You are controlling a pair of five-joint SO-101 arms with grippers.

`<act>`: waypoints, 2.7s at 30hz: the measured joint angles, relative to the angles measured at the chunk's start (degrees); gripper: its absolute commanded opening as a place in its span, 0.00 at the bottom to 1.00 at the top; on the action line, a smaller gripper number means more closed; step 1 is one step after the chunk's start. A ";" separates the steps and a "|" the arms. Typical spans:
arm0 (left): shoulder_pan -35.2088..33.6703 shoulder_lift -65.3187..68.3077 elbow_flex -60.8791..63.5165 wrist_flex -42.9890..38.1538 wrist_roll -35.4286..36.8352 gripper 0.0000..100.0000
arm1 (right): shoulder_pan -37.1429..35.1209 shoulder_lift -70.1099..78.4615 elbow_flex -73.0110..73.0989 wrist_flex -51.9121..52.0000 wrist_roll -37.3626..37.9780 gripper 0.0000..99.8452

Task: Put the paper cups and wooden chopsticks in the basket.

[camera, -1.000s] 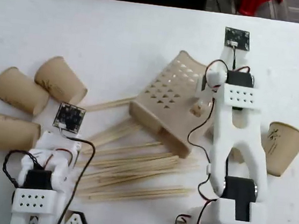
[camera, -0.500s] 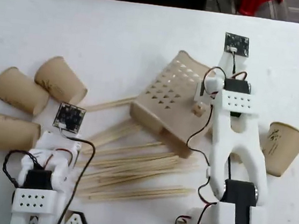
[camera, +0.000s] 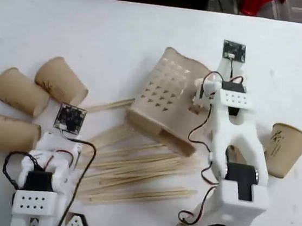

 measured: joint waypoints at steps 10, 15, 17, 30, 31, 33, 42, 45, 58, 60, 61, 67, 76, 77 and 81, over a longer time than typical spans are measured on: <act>0.00 0.00 0.00 0.00 0.00 0.05 | 0.09 0.53 0.09 -2.37 0.00 0.02; 0.00 0.00 0.00 0.00 0.00 0.05 | -0.35 0.53 0.18 -5.27 0.26 0.02; 0.00 0.00 0.00 0.00 0.00 0.05 | -0.18 0.53 0.18 -5.27 0.26 0.02; 0.00 0.00 0.00 0.00 0.00 0.05 | -0.70 -27.25 0.53 -5.27 -2.46 0.02; 0.00 0.00 0.00 0.00 0.00 0.05 | -0.70 -30.77 1.23 -5.27 -3.08 0.02; 0.00 0.00 0.00 0.00 0.00 0.05 | -0.70 -37.45 3.25 -5.27 -4.22 0.02; 0.00 0.00 0.00 0.00 0.00 0.05 | -4.22 -63.82 22.86 -14.24 -6.33 0.02; 0.00 0.00 0.00 0.00 0.00 0.05 | -5.10 -67.60 31.30 -23.91 -6.33 0.02; 0.00 0.00 0.00 -0.97 -0.26 0.05 | -4.66 -55.56 35.87 -45.54 -4.40 0.02; -0.09 0.00 0.00 -5.01 -3.25 0.05 | -4.92 -54.51 35.87 -46.15 -4.40 0.02; -0.09 0.00 0.00 -7.38 -5.71 0.05 | -5.01 -54.07 35.87 -46.24 -4.40 0.02; 2.46 0.09 -10.73 -7.03 -8.35 0.05 | -4.75 -53.89 35.87 -48.09 -4.40 0.02; 9.76 17.32 -27.43 -7.74 -1.58 0.05 | -2.90 -53.19 35.87 -48.35 -4.40 0.02; 9.85 21.71 -29.80 -8.26 -0.70 0.05 | -2.55 -53.19 35.87 -48.35 -4.40 0.02; 10.90 42.90 -42.02 -9.14 3.43 0.05 | -1.85 -53.19 35.87 -50.37 -4.40 0.02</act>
